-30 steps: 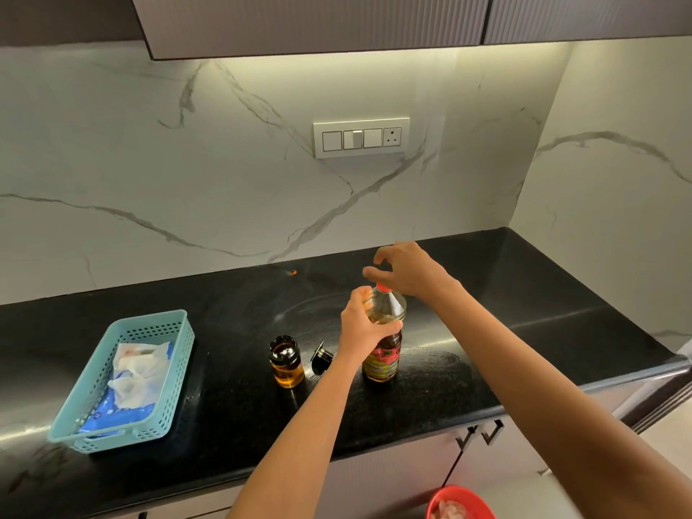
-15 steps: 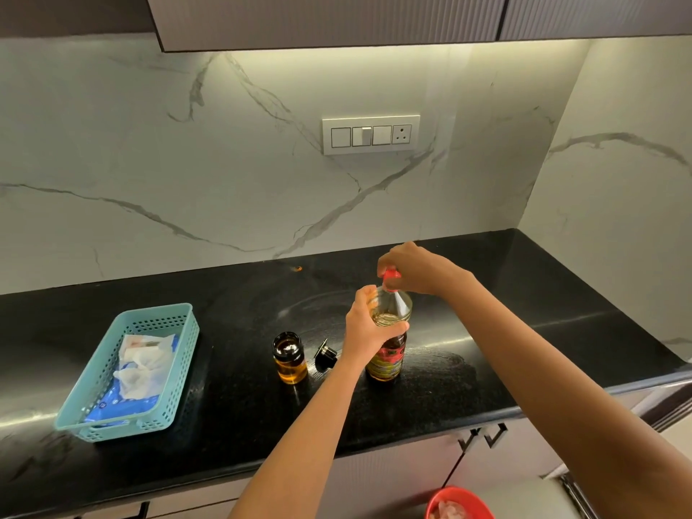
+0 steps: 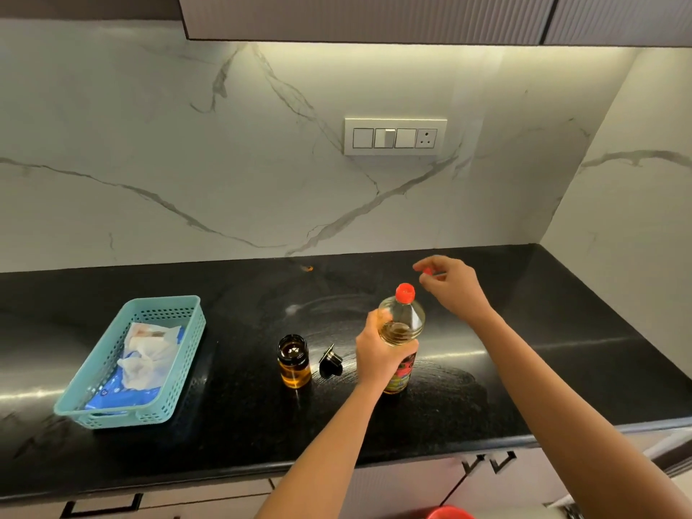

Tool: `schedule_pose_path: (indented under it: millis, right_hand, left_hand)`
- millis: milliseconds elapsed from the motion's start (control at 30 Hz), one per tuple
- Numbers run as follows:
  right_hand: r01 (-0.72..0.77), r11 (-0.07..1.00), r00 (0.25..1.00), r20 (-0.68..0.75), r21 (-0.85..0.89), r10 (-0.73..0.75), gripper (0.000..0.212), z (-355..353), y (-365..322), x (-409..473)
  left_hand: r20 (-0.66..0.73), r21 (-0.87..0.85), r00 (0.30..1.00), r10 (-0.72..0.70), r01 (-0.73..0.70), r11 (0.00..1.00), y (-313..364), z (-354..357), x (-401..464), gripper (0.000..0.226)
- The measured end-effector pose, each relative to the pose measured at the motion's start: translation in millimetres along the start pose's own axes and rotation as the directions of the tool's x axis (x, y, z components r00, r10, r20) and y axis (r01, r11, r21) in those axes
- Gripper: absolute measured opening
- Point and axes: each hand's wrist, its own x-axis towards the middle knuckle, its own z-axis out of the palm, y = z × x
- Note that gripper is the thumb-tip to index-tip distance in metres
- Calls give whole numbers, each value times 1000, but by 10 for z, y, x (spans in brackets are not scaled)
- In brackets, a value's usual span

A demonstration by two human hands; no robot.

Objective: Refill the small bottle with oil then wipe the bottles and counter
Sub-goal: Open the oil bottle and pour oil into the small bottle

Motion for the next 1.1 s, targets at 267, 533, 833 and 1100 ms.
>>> schedule_pose_path:
  millis: [267, 533, 833, 1100]
  right_hand:
    - [-9, 1000, 988, 157, 5, 8, 26, 150, 12, -49]
    - [46, 998, 986, 158, 36, -51, 22, 420, -137, -18]
    - [5, 996, 984, 177, 93, -21, 18, 594, -151, -25]
    - [-2, 996, 985, 174, 86, -13, 18, 619, -194, -31]
  left_hand:
    - [-259, -316, 916, -306, 218, 923, -25, -13, 14, 50]
    - [-200, -561, 825, -529, 346, 752, -168, -130, -85, 47]
    - [25, -761, 720, -693, 464, 454, -265, -331, -136, 51]
    - [102, -786, 672, -733, 506, 355, -307, -387, -205, 42]
